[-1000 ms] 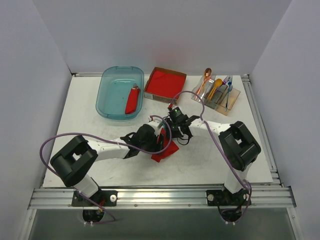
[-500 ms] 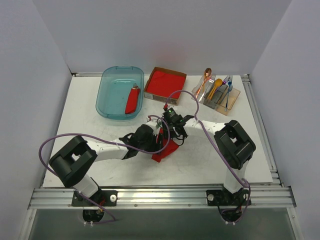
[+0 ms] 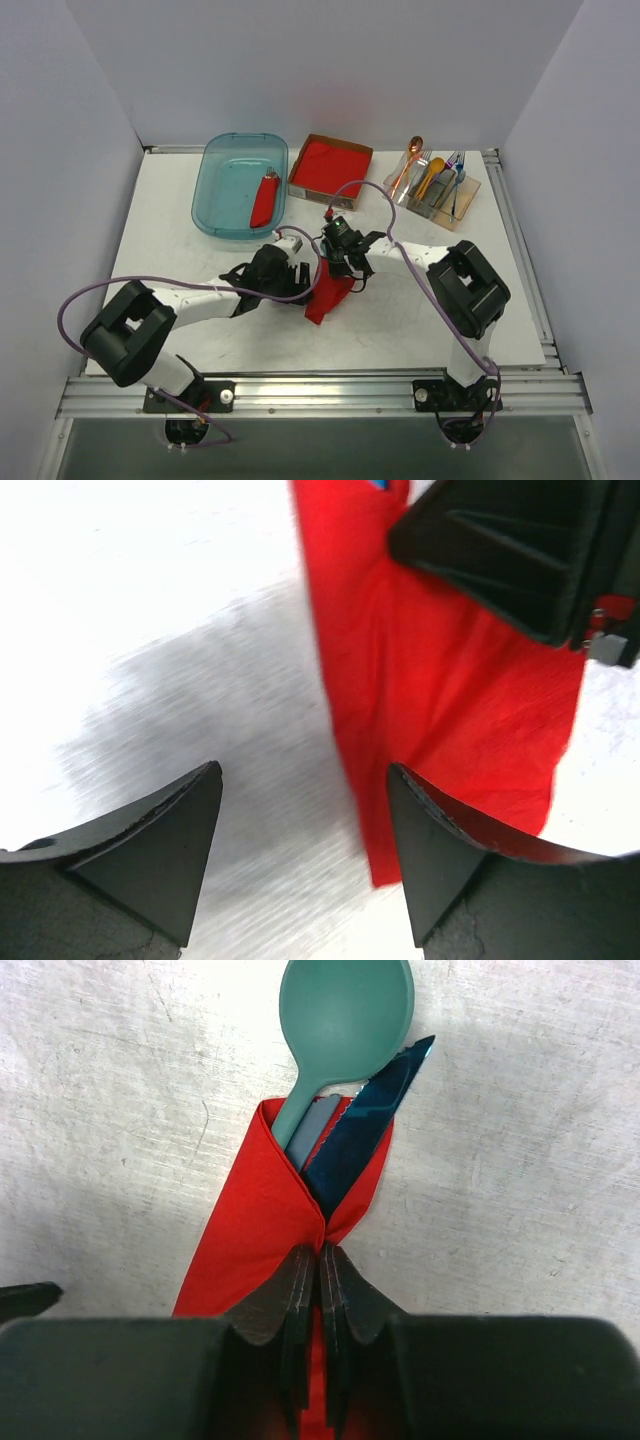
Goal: Place the utensils on the paper napkin and roll it up
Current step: Pick up the utensils from the center of the board.
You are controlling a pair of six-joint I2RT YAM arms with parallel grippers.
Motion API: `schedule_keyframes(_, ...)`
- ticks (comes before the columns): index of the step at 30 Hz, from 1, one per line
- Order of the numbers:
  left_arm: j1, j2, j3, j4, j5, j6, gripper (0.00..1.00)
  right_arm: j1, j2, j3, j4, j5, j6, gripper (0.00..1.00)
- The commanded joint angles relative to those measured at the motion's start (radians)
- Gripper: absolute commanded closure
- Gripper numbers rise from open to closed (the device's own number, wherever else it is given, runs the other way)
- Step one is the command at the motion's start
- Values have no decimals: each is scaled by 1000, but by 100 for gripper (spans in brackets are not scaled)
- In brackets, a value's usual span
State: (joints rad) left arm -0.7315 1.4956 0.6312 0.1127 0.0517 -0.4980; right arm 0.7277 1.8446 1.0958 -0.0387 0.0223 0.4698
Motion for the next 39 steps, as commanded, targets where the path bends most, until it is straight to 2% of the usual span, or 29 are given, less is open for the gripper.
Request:
schedule_keyframes(1,27,-75,-5,-84,16,-1,24,4,25,-39,-27,28,-10,96)
schedule_keyframes(3,32,-119,-4,-105,8,4,23,3,9,-59,15,25,-10,100)
schedule_keyframes(9,44,-196,-10,-157,-32,7,22,3,-33,-103,132,21,-26,100)
schedule_keyframes(17,55,-290,-67,-133,-72,1,19,4,-148,-188,296,8,-37,100)
schedule_keyframes(25,55,-317,-119,-12,-102,-31,16,4,-225,-254,373,4,-53,100)
schedule_keyframes(39,55,-305,-114,45,-128,-20,13,12,-311,-312,430,13,-108,100)
